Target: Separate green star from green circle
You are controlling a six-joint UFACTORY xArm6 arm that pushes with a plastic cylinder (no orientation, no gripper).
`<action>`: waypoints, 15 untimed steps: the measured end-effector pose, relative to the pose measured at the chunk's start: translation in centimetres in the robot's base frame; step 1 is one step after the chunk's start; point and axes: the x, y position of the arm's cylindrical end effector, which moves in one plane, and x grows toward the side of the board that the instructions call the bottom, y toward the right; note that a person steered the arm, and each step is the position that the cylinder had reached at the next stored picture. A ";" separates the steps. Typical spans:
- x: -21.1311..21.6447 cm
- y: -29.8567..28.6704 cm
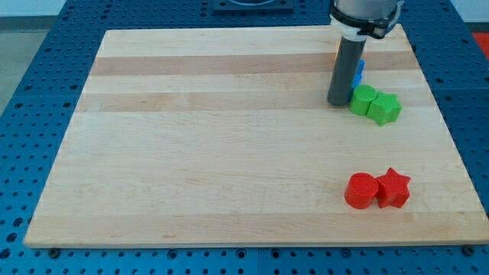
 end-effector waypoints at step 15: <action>2.2 9.9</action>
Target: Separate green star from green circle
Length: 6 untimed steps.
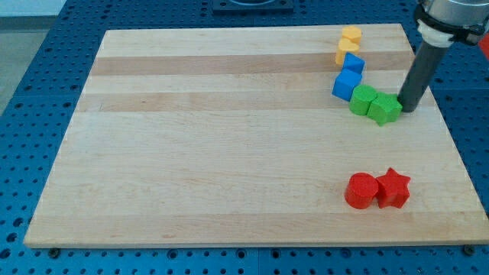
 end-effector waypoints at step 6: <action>-2.6 -1.0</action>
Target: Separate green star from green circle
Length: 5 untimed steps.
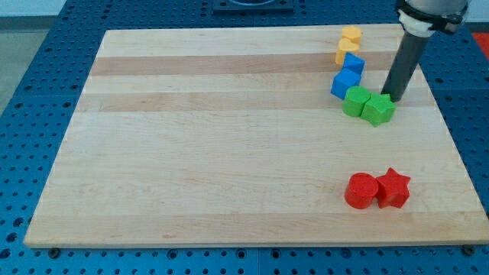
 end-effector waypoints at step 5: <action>4.1 3.1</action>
